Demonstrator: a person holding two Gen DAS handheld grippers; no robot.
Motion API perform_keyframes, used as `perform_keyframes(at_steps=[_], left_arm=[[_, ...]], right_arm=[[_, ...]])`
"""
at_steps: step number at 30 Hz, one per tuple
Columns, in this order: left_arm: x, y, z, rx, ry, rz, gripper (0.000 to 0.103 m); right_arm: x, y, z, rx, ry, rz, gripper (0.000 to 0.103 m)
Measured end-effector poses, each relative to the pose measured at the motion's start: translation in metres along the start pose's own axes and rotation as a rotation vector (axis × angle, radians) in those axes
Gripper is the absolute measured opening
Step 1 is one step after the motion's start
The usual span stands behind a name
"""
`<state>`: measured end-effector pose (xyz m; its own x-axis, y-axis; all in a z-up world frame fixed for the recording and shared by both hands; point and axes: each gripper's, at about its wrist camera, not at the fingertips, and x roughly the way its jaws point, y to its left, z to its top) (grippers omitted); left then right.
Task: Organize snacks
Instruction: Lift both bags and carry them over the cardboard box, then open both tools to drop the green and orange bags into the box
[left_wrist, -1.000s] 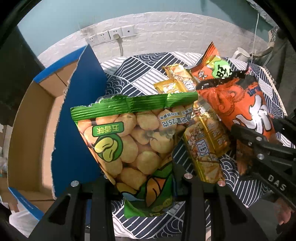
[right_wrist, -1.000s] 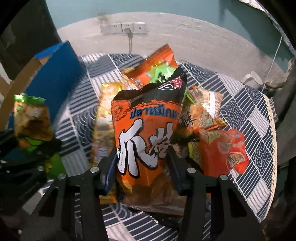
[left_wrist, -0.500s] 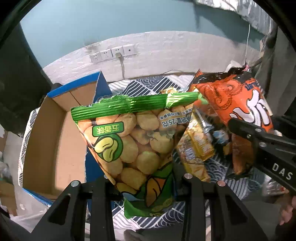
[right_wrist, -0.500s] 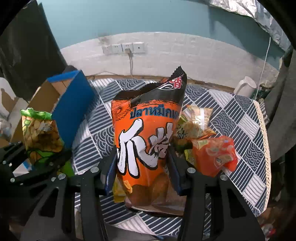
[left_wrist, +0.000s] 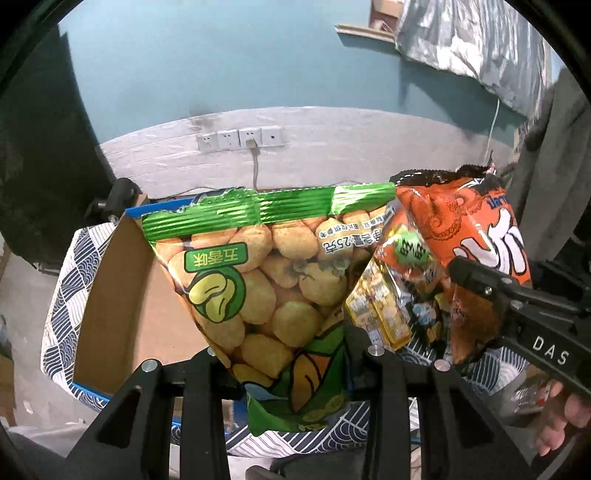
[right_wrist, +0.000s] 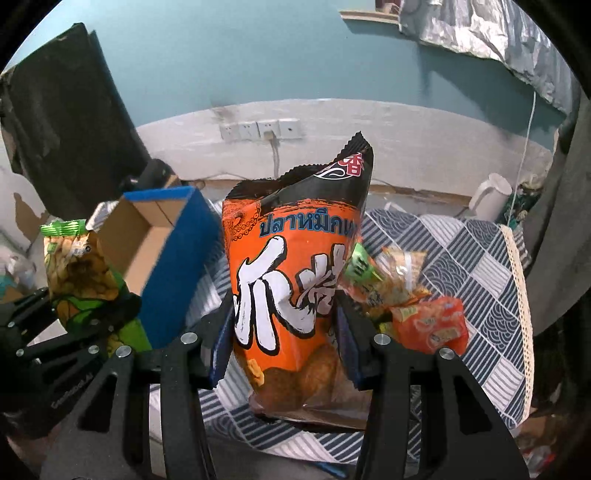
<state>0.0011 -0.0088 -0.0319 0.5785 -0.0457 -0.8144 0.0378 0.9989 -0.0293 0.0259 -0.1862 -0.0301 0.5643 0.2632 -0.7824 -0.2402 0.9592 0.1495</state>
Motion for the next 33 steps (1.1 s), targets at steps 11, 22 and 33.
perform_keyframes(at_steps=[11,22,33], left_arm=[[-0.003,0.072,0.007,-0.112,-0.004,0.028,0.036],[0.012,0.136,-0.009,-0.17,0.022,0.111,0.036],[0.035,0.188,-0.019,-0.254,0.067,0.159,0.036]], right_arm=[[0.02,0.055,0.026,-0.054,0.014,0.071,0.049],[0.066,0.12,0.039,-0.104,0.079,0.133,0.049],[0.102,0.183,0.044,-0.176,0.13,0.155,0.049]])
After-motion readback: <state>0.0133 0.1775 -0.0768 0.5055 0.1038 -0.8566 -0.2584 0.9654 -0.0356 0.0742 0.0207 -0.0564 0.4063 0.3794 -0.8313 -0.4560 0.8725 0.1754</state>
